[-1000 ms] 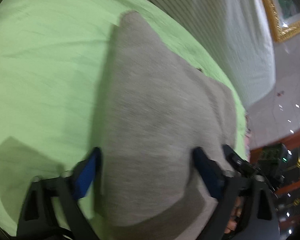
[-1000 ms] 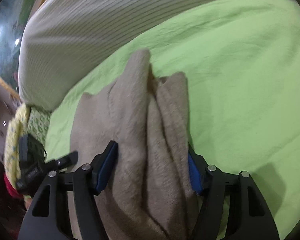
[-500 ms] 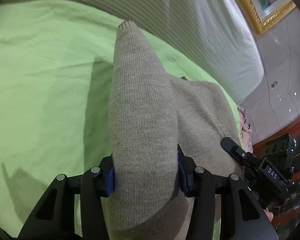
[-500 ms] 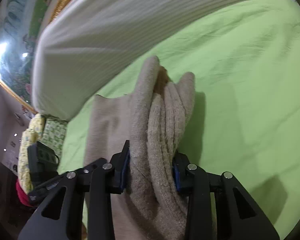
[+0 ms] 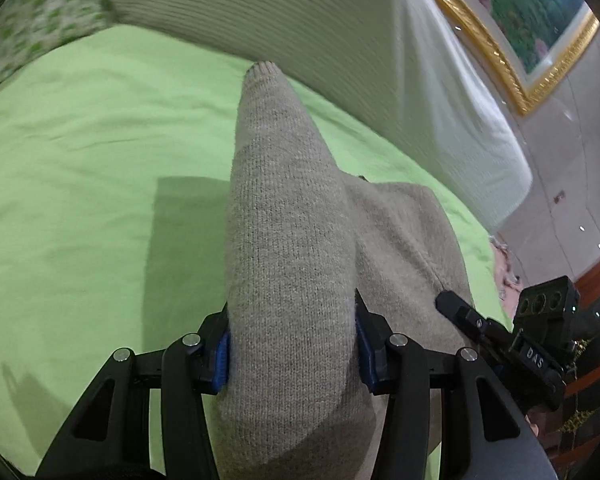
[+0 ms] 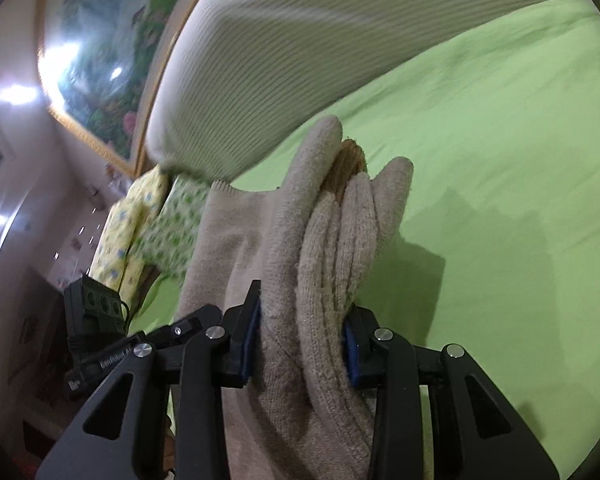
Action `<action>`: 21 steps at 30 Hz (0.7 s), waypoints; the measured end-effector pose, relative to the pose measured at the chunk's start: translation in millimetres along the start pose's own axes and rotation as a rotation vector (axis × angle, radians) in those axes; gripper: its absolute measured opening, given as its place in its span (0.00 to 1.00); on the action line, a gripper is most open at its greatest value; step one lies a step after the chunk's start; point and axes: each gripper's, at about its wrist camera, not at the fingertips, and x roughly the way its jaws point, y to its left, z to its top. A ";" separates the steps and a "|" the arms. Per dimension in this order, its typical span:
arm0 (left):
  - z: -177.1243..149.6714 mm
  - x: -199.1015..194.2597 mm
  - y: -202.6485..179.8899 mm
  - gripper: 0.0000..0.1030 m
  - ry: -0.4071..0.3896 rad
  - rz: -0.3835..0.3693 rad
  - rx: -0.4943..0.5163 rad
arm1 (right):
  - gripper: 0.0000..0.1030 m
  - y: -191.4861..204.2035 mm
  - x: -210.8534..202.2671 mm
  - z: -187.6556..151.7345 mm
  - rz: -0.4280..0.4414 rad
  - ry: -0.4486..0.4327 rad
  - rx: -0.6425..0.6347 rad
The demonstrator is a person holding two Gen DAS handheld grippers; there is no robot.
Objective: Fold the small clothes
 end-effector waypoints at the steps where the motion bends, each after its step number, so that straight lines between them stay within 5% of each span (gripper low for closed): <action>1: 1.0 -0.3 4.4 0.48 -0.001 0.005 -0.008 | 0.35 3.7 8.1 -7.2 0.007 0.018 0.001; 9: -16.9 30.5 48.2 0.51 0.072 0.002 -0.063 | 0.39 -6.3 50.5 -41.3 -0.117 0.128 0.003; 15: -21.5 21.3 60.2 0.56 0.047 -0.046 -0.078 | 0.50 -28.7 46.0 -44.0 -0.134 0.110 0.052; 21: -22.2 -7.4 56.8 0.55 0.004 0.008 -0.047 | 0.52 -15.0 23.2 -40.8 -0.189 0.063 0.031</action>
